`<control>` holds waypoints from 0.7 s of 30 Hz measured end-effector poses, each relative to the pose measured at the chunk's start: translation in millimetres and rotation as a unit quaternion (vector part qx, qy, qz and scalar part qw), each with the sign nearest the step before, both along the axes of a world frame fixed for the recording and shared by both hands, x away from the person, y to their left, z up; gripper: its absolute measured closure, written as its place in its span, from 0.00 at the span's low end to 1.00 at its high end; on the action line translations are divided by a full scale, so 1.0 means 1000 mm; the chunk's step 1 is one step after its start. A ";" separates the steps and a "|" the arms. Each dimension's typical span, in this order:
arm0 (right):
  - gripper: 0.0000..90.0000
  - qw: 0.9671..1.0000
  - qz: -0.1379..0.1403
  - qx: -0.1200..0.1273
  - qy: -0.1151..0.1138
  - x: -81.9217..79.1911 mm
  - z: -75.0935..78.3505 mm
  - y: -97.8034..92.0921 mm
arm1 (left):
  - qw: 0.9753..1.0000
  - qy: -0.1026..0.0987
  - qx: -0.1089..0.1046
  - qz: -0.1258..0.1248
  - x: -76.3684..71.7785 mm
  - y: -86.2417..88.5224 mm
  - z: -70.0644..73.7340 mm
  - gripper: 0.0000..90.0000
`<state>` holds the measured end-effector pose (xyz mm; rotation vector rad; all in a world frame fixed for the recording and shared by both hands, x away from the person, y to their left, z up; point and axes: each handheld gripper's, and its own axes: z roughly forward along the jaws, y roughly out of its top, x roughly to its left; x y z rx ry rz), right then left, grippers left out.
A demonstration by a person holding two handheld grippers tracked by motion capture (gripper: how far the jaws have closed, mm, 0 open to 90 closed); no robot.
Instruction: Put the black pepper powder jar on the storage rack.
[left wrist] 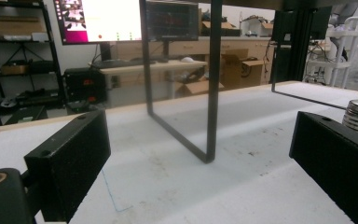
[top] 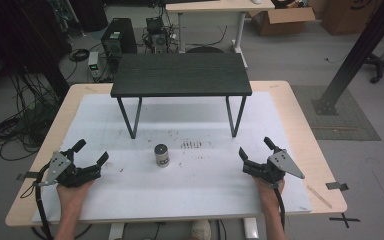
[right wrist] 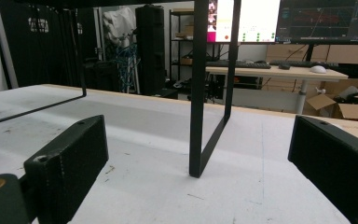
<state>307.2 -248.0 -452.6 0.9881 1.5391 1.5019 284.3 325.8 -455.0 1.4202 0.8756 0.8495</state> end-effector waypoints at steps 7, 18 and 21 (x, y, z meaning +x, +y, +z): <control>0.05 1.000 0.000 0.001 0.001 0.000 0.000 0.000 | 1.000 0.001 0.000 0.001 0.000 0.000 0.000 0.06; 0.05 1.000 0.000 0.001 0.000 0.000 0.000 0.000 | 1.000 0.000 -0.002 0.003 0.000 0.000 0.000 0.03; 0.05 1.000 -0.001 0.001 0.000 0.000 0.000 0.000 | 1.000 0.000 -0.004 0.006 0.000 0.000 0.000 0.00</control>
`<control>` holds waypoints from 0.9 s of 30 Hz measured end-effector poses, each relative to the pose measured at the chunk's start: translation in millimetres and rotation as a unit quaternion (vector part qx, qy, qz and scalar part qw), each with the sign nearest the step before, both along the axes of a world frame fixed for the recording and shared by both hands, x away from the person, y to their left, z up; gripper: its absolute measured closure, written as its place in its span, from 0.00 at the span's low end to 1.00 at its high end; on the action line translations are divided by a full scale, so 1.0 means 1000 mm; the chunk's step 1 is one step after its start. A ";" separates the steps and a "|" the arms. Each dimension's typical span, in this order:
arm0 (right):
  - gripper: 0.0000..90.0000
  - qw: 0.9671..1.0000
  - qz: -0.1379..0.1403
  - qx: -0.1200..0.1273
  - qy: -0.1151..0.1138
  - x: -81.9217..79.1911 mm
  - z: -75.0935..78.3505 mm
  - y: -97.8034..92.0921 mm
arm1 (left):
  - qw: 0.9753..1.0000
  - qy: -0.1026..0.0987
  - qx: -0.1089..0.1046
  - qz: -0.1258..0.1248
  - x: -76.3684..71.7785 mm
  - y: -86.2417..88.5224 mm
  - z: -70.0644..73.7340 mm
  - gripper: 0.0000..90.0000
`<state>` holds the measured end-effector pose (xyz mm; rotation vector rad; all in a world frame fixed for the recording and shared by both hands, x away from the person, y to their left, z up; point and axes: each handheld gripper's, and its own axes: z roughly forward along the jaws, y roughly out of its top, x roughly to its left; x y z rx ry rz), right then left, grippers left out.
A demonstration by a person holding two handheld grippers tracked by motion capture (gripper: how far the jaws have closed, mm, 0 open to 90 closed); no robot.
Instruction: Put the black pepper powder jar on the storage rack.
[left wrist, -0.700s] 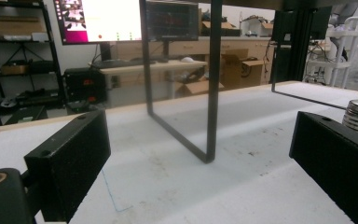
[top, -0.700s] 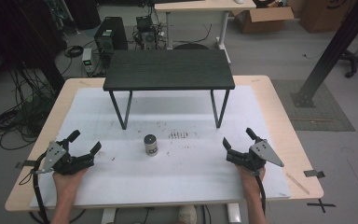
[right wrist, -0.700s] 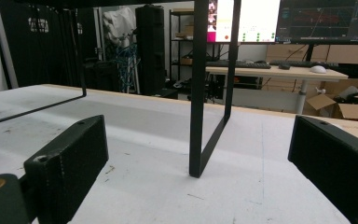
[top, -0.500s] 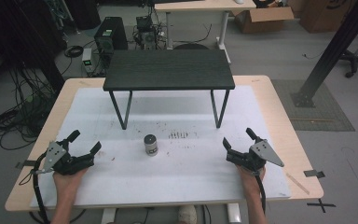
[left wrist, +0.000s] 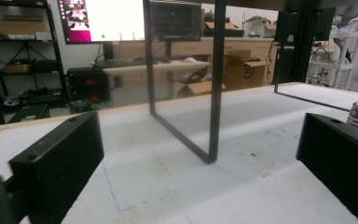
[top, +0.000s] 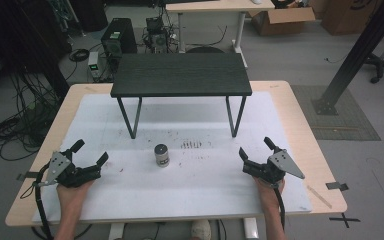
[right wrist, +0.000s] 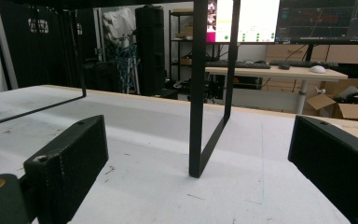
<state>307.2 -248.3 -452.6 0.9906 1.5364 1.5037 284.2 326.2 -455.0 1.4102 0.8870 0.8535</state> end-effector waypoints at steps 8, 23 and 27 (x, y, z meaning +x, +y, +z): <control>0.05 1.000 0.000 0.000 0.000 0.000 0.000 0.000 | 1.000 -0.001 0.001 0.002 0.000 0.000 0.000 0.00; 0.05 1.000 0.001 0.000 -0.001 0.000 0.000 0.000 | 1.000 -0.009 -0.001 -0.010 0.001 0.001 0.010 0.00; 0.05 1.000 0.001 0.000 -0.001 0.000 0.000 0.000 | 0.999 -0.011 0.003 -0.041 0.003 0.001 0.022 0.00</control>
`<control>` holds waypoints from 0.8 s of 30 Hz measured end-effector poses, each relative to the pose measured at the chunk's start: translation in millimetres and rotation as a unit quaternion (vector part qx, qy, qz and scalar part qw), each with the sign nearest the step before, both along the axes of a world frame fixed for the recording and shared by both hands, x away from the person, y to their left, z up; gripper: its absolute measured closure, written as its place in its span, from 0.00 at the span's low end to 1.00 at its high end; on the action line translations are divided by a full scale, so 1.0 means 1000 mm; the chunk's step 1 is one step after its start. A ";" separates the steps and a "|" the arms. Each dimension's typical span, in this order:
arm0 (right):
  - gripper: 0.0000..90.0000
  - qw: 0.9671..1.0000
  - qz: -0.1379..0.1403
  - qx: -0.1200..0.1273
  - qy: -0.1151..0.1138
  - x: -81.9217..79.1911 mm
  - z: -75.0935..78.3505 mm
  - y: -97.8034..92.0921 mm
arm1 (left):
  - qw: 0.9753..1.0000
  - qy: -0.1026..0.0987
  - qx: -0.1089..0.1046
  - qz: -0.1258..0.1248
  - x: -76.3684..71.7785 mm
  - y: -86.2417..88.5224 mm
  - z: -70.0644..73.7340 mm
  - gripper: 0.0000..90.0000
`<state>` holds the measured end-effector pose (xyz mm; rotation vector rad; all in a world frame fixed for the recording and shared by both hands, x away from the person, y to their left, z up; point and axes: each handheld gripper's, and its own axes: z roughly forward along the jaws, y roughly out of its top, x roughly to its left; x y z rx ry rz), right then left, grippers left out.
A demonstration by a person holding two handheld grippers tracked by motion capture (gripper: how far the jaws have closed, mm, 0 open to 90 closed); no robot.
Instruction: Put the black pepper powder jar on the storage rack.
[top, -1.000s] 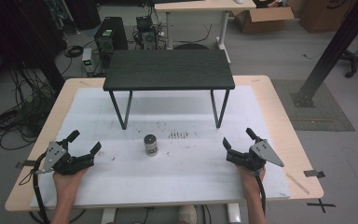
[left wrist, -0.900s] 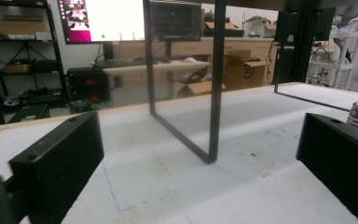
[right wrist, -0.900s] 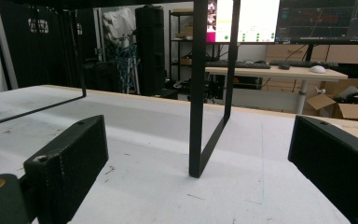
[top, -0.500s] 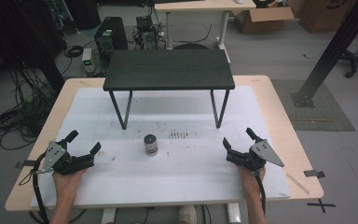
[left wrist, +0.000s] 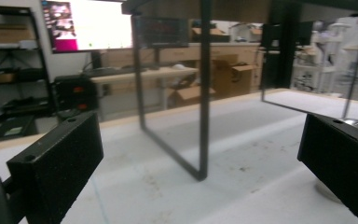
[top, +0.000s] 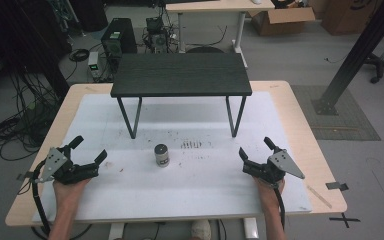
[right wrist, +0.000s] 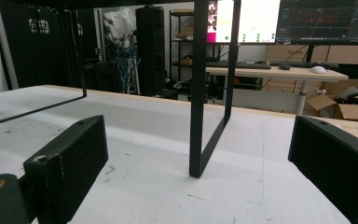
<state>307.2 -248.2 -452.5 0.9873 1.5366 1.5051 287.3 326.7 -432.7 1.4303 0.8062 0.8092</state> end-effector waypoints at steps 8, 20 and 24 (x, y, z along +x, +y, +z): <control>0.05 1.000 0.001 0.000 0.000 0.000 0.000 0.000 | 0.996 0.015 0.035 -0.085 0.009 -0.008 0.023 0.01; 0.05 1.000 0.001 -0.001 0.000 0.000 0.000 0.000 | 0.982 0.036 0.075 -0.173 0.010 -0.042 0.038 0.01; 0.05 1.000 0.002 -0.001 0.000 0.000 0.000 0.000 | 0.980 0.048 0.067 -0.181 0.012 -0.050 0.036 0.01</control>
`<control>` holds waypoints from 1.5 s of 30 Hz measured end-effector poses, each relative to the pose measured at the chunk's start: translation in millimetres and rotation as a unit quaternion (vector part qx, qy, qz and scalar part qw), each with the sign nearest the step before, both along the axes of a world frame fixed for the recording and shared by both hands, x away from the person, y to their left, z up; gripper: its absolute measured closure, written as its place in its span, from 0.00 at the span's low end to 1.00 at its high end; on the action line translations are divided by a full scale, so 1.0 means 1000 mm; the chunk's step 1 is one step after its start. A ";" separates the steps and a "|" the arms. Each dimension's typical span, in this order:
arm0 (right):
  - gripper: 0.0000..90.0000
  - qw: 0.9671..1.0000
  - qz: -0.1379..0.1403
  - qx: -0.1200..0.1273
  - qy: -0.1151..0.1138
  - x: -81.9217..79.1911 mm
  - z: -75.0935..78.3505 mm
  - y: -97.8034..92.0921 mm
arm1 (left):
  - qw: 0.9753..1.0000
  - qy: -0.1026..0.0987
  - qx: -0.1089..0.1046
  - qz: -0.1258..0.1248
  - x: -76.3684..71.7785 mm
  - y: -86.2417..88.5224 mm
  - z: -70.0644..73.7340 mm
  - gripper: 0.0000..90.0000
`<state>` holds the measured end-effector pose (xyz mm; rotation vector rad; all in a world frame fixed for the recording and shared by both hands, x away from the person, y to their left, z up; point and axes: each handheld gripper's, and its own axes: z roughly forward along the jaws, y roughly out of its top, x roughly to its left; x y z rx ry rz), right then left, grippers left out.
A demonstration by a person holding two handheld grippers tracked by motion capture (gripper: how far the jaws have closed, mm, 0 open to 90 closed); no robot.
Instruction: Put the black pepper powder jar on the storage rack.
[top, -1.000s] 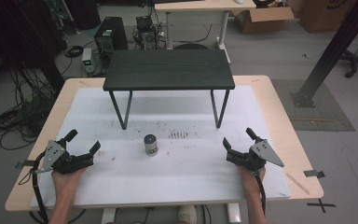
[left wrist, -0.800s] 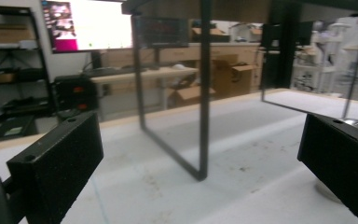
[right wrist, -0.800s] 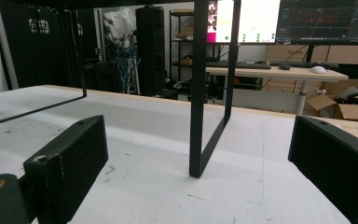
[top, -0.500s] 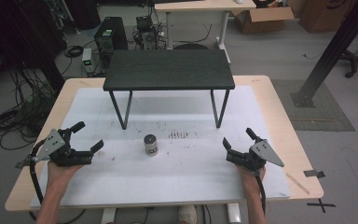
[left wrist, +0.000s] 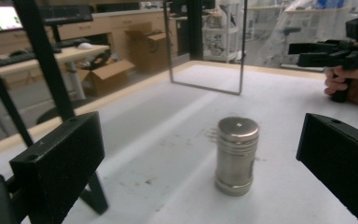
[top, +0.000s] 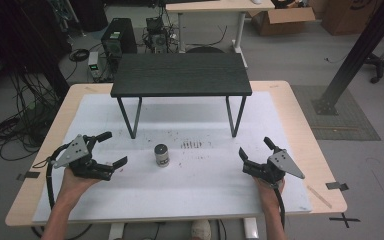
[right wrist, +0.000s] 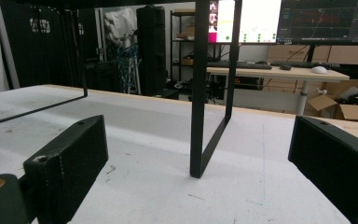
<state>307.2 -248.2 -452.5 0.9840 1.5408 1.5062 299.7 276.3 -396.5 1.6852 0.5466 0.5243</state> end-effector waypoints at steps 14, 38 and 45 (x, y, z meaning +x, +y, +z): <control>0.05 1.000 0.000 0.000 -0.002 0.000 0.000 0.000 | 0.999 0.030 0.009 -0.034 0.004 -0.030 -0.006 0.02; 0.05 1.000 0.000 0.000 -0.001 0.000 0.000 0.000 | 0.994 0.089 0.059 -0.027 0.022 -0.083 -0.024 0.03; 0.05 1.000 0.001 0.001 -0.002 0.000 0.000 0.000 | 0.992 0.101 0.076 -0.015 0.028 -0.092 -0.029 0.04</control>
